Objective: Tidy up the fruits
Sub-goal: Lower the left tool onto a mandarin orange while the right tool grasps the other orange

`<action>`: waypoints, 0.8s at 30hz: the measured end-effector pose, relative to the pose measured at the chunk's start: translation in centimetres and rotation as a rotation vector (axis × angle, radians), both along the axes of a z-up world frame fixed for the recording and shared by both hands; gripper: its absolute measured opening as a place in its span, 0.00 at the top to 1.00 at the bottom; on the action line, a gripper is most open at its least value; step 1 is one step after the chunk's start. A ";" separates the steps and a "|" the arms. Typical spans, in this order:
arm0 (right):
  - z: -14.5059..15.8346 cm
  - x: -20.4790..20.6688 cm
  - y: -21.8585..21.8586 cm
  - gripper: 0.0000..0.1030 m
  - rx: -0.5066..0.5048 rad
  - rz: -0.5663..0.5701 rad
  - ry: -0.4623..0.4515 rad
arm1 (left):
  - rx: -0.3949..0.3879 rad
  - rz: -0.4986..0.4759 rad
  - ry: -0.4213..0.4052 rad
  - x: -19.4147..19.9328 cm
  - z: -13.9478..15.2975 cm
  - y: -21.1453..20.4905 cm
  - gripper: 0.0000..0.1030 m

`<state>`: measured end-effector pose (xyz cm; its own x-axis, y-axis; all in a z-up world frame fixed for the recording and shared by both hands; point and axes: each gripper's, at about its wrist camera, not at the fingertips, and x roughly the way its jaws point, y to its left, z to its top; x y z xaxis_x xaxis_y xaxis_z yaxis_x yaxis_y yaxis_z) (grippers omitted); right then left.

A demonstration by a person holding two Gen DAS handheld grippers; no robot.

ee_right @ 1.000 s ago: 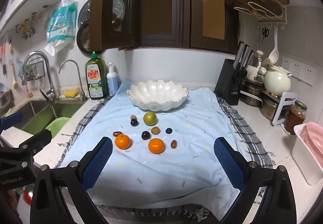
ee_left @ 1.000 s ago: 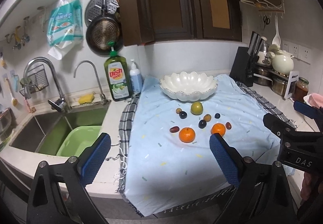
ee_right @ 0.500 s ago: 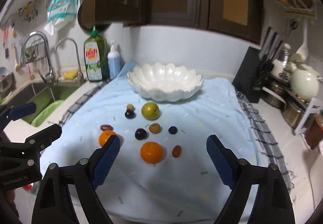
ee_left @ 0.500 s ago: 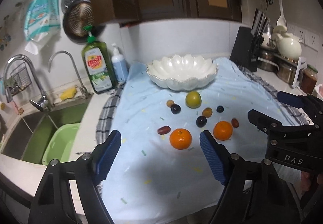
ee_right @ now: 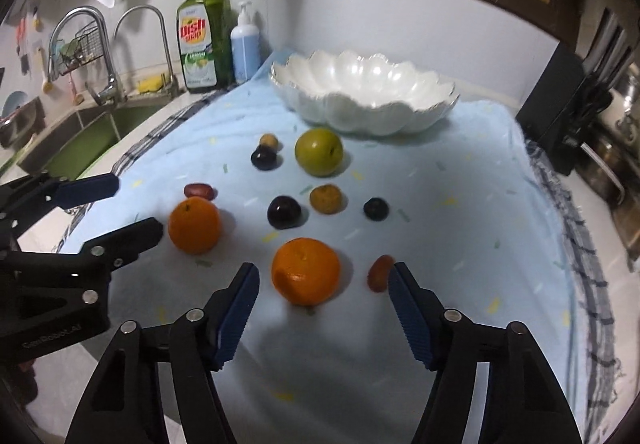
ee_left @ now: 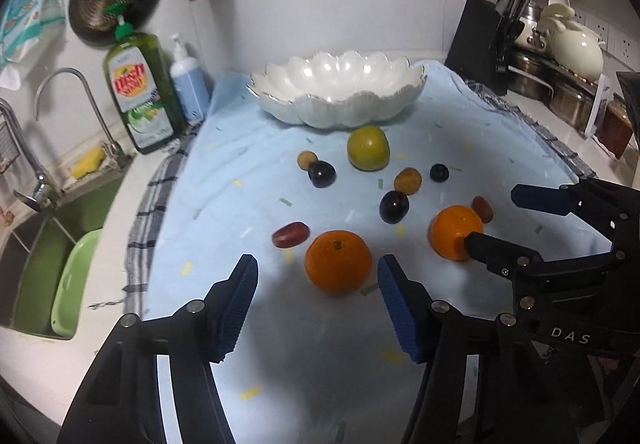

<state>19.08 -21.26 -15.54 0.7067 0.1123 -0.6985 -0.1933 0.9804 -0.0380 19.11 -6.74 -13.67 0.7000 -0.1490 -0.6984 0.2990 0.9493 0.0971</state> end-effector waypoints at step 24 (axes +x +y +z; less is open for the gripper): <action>-2.0 3.1 0.5 0.56 0.052 0.071 0.110 | -0.032 -0.046 0.112 3.9 -3.2 -1.2 0.55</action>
